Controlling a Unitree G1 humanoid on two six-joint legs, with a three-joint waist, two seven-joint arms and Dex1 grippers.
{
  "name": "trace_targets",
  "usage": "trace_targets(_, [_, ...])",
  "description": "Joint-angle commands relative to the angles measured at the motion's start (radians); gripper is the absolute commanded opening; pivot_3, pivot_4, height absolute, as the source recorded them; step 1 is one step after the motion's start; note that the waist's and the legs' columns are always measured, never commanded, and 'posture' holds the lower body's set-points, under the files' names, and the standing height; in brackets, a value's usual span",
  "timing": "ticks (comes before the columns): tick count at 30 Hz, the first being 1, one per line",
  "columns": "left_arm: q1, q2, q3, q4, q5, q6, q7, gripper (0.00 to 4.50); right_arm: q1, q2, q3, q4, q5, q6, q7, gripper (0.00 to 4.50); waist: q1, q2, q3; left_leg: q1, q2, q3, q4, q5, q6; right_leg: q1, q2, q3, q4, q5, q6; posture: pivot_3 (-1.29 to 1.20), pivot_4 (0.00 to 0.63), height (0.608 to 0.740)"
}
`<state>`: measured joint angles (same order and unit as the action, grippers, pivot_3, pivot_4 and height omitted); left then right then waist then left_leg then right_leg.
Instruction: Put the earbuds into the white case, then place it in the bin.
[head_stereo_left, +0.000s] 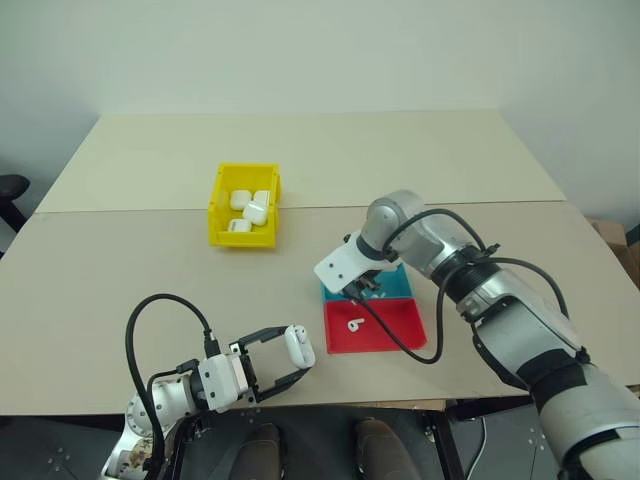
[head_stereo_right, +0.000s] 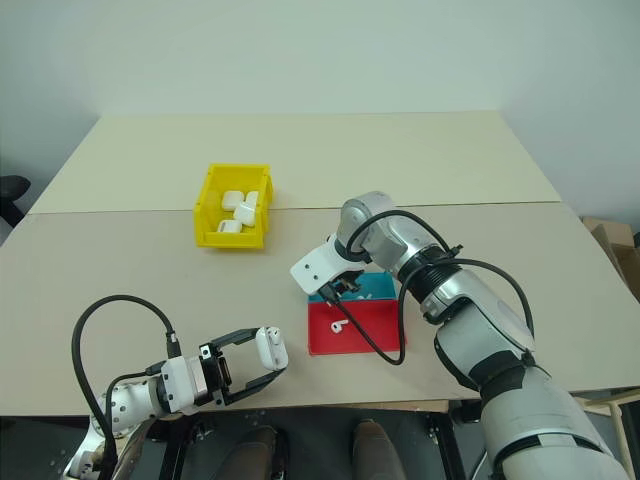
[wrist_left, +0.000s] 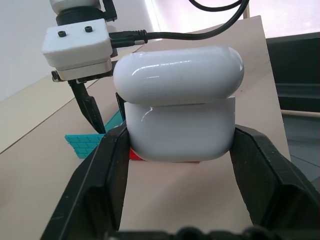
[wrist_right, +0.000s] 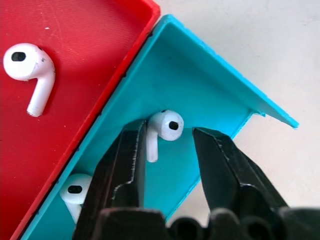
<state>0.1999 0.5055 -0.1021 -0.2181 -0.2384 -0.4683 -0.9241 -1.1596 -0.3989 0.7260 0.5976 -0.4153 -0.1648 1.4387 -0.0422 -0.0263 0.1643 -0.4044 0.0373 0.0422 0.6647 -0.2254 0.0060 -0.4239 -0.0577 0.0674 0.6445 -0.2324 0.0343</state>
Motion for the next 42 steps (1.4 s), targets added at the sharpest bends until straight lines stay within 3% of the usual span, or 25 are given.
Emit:
trace_targets(1, [-0.007, 0.007, 0.001, -0.008, -0.011, -0.029, 0.002, 2.74, 0.003, -0.013, -0.019, -0.034, -0.009, -0.019, 0.003, 2.07, 0.0, 0.0, 0.0, 0.0, 0.0, 0.0, 0.0, 0.0, 0.0, 0.0, 0.0, 0.0, 0.0, 0.0, 0.0, 0.0, 0.15, 0.74])
trace_targets(42, [-0.016, 0.014, -0.016, 0.017, 0.007, -0.061, 0.007, 2.74, 0.019, -0.023, -0.014, -0.036, -0.022, -0.215, -0.041, 2.07, -0.001, 0.0, 0.0, 0.001, 0.0, 0.0, 0.0, 0.0, 0.0, 0.001, 0.0, 0.0, 0.001, 0.0, -0.001, 0.0, 0.15, 0.74])
